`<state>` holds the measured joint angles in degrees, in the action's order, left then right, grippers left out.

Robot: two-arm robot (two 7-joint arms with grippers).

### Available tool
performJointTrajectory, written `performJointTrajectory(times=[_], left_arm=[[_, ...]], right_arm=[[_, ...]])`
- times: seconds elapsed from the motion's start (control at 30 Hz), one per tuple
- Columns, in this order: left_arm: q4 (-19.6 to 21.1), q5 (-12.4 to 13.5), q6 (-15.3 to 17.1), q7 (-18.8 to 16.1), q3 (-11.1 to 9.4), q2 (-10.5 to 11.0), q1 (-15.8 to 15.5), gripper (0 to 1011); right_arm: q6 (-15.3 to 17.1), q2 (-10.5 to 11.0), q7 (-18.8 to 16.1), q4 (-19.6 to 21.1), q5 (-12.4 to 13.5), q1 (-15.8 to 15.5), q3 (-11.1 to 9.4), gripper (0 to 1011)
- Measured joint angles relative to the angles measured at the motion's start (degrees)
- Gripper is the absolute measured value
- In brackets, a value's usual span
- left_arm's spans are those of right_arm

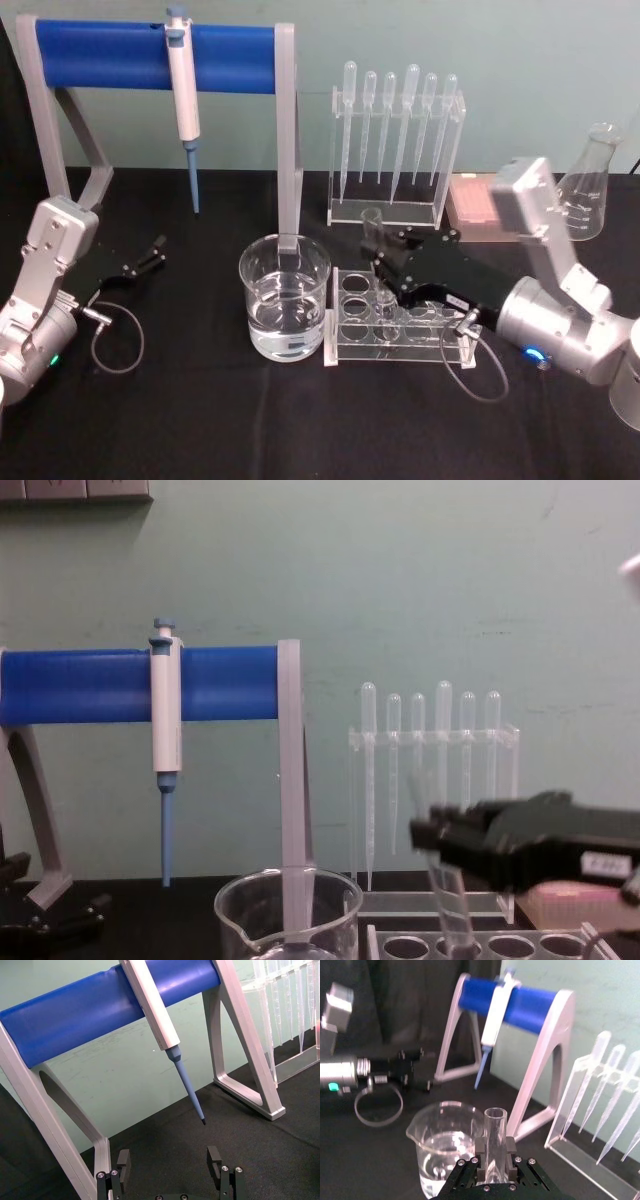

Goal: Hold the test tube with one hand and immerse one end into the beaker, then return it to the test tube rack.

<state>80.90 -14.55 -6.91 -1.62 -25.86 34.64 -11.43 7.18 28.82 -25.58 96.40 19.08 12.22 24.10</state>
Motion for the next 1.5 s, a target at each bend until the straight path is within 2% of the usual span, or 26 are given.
performJointTrajectory(times=[0.03,0.13,0.27,0.43,0.53,0.63,0.93,1.5], left_arm=[[0.0,0.0,0.0,0.0,0.0,0.0,0.0,1000],[0.0,0.0,0.0,0.0,0.0,0.0,0.0,1000],[0.0,0.0,0.0,0.0,0.0,0.0,0.0,1000],[0.0,0.0,0.0,0.0,0.0,0.0,0.0,1000],[0.0,0.0,0.0,0.0,0.0,0.0,0.0,1000],[0.0,0.0,0.0,0.0,0.0,0.0,0.0,1000],[0.0,0.0,0.0,0.0,0.0,0.0,0.0,1000],[0.0,0.0,0.0,0.0,0.0,0.0,0.0,1000]], right_arm=[[-0.4,-0.1,0.0,0.3,0.7,-0.5,-0.6,226],[-2.9,-0.3,-0.4,2.0,5.4,-3.2,-3.9,223],[-5.2,-0.4,-0.4,4.1,9.6,-5.7,-6.8,223],[-6.2,0.0,0.1,7.0,12.6,-7.1,-8.8,223],[-5.7,0.5,0.6,8.2,12.9,-7.0,-8.8,223],[-3.8,1.4,1.2,8.9,13.1,-6.0,-8.3,223],[0.4,2.8,2.0,8.6,13.8,-2.8,-6.8,222],[1.0,3.0,2.2,8.4,14.1,-2.2,-6.4,223]])
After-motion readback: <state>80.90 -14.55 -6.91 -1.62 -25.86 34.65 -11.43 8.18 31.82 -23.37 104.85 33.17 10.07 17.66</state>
